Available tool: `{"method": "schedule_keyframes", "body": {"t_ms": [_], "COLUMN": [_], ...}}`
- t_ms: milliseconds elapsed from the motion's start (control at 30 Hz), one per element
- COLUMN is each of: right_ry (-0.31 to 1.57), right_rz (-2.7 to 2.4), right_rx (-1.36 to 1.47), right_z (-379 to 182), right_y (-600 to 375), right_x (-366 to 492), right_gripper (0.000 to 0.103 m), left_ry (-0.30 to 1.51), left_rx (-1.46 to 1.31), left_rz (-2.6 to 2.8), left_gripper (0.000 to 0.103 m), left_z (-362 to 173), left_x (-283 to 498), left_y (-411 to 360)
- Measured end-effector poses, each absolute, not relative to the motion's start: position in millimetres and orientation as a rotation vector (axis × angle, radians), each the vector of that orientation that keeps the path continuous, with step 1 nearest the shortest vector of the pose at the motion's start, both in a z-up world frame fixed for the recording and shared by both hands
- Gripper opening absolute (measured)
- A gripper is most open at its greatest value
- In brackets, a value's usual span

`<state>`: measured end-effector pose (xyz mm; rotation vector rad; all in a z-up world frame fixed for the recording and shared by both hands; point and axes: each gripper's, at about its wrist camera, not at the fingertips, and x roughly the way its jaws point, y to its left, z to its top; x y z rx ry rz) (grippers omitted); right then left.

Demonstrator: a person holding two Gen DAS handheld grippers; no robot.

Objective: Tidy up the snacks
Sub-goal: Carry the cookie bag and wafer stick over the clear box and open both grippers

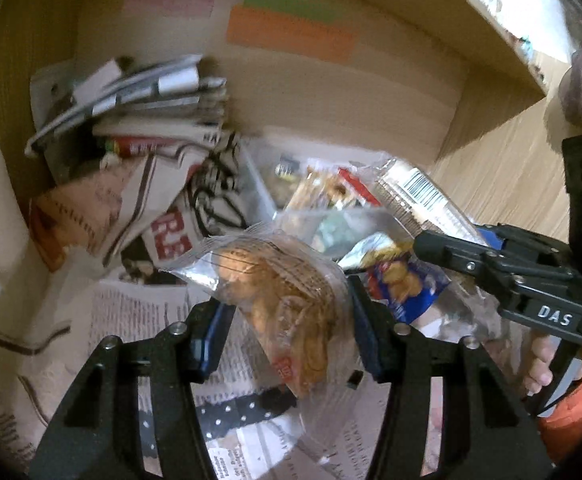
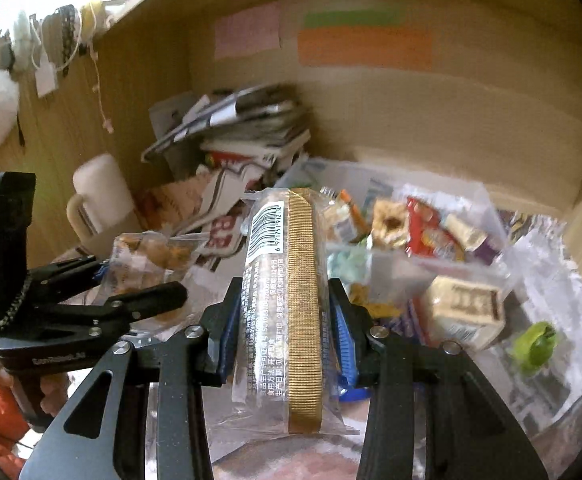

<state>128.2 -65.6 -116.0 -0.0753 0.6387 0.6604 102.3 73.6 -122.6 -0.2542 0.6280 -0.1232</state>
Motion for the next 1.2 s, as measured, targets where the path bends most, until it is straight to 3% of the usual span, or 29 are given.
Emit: {"method": "schedule_keyframes", "body": {"t_ms": [500,1200], "right_ry": [0.518,0.668], "right_rz": [0.596,0.592], "right_rx": [-0.059,-0.084], "right_z": [-80,-119], "right_y": [-89,-78], "right_x": [155,244], "right_gripper": [0.037,0.037], "left_ry": [0.523,0.650], "left_rx": [-0.204,-0.164], "left_rz": [-0.140,-0.130], "left_gripper": [0.055,0.055], "left_z": [-73,-104], "left_x": [139,227], "left_y": [59,42]}}
